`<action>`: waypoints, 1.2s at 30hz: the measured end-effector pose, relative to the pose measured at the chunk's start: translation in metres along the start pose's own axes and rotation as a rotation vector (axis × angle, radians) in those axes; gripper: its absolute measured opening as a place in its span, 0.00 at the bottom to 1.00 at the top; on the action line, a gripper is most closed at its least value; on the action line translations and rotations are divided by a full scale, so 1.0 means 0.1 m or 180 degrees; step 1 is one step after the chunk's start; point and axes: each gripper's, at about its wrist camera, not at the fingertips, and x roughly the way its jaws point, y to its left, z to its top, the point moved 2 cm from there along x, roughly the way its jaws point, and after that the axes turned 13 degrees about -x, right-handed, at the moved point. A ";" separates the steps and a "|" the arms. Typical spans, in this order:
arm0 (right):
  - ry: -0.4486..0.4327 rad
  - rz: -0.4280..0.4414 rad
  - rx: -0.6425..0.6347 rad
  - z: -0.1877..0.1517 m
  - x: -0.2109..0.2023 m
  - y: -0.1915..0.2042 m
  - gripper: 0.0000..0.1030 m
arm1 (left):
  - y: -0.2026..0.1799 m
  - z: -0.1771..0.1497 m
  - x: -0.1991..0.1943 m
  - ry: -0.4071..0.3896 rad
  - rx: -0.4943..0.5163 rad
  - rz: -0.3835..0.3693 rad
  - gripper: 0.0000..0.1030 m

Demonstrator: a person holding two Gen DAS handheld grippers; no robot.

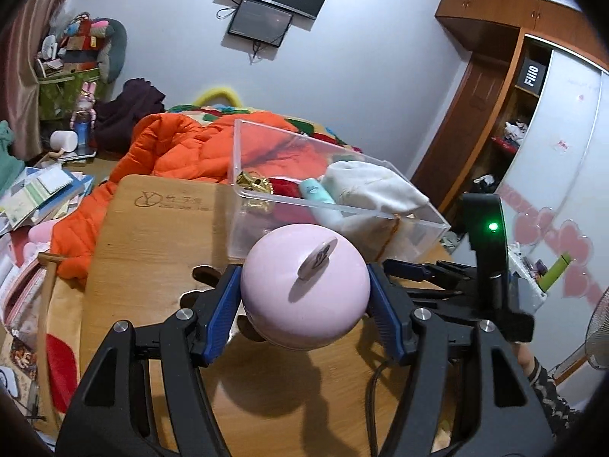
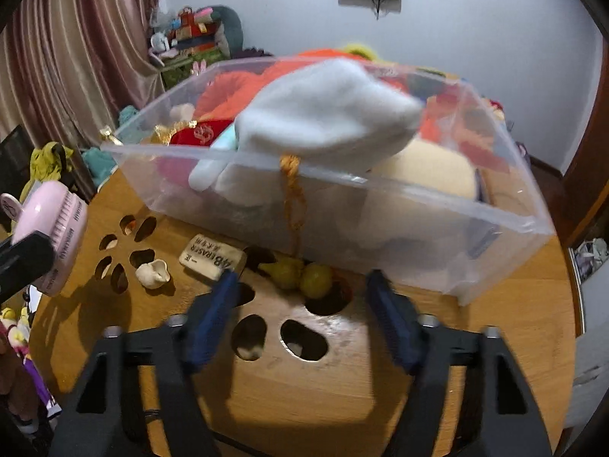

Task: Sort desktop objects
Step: 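Grasp the pink round jar with the left tool while the right grasps the green bead charm, then carry the pink jar and bead charm up over the clear bin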

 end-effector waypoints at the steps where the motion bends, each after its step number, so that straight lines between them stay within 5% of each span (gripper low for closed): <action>1: 0.0021 -0.0067 -0.0002 0.00 0.01 0.00 0.51 | -0.01 0.00 0.00 0.0003 0.0014 -0.0014 0.62; 7: 0.0024 -0.0222 -0.0065 0.00 0.03 0.10 0.43 | -0.03 -0.05 0.03 0.0020 0.0054 0.0002 0.62; 10: -0.0020 -0.0147 -0.0097 0.00 0.01 0.13 0.25 | -0.03 -0.09 0.04 0.0037 0.0037 0.0035 0.62; 26: -0.0382 0.0020 -0.0277 -0.17 -0.38 0.08 0.25 | -0.14 -0.17 -0.03 -0.0051 0.0051 0.0308 0.62; 36: -0.0645 -0.0028 0.0078 -0.14 -0.64 -0.30 0.25 | -0.33 -0.04 0.06 -0.0063 0.0142 0.0328 0.62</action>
